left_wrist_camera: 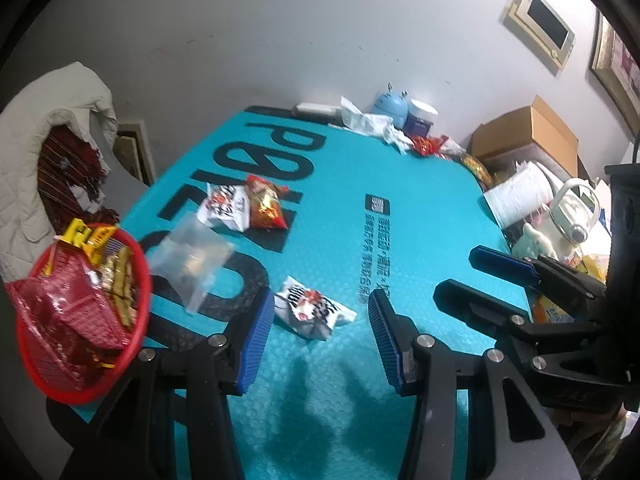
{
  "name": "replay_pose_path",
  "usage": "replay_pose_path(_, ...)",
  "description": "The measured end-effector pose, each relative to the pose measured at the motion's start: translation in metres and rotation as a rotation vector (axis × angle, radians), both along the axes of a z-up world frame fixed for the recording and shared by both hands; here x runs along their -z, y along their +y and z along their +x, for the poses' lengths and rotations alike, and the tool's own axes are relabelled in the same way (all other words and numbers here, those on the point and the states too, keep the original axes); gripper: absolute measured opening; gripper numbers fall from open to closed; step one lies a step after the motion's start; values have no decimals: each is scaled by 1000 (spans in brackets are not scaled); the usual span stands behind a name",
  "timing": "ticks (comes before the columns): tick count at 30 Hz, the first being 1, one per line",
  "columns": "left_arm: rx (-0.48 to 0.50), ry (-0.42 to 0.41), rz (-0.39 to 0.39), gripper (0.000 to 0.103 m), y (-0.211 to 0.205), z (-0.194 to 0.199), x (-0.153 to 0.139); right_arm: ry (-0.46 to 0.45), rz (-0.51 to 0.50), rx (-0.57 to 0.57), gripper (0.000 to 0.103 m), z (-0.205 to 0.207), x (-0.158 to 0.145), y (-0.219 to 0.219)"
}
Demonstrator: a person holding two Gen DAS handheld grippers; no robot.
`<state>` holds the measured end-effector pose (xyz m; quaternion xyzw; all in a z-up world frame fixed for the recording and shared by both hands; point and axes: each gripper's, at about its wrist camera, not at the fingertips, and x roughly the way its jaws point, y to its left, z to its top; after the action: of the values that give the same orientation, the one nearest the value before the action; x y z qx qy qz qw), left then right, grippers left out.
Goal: Organize snacks
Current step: 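Move both tools back over the remaining snacks on the table, then grasp the white printed snack packet with the left tool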
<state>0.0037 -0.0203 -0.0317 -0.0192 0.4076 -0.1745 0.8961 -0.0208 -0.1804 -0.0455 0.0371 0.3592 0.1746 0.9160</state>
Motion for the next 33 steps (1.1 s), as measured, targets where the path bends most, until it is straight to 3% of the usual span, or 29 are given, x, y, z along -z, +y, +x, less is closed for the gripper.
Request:
replay_pose_path(14, 15, 119, -5, 48, -13, 13, 41, 123, 21, 18, 66, 6, 43, -11)
replay_pose_path(22, -1, 174, -29, 48, -14, 33, 54, 154, 27, 33, 66, 12, 51, -16)
replay_pose_path(33, 2, 257, 11, 48, -28, 62, 81, 191, 15, 63, 66, 22, 61, -20)
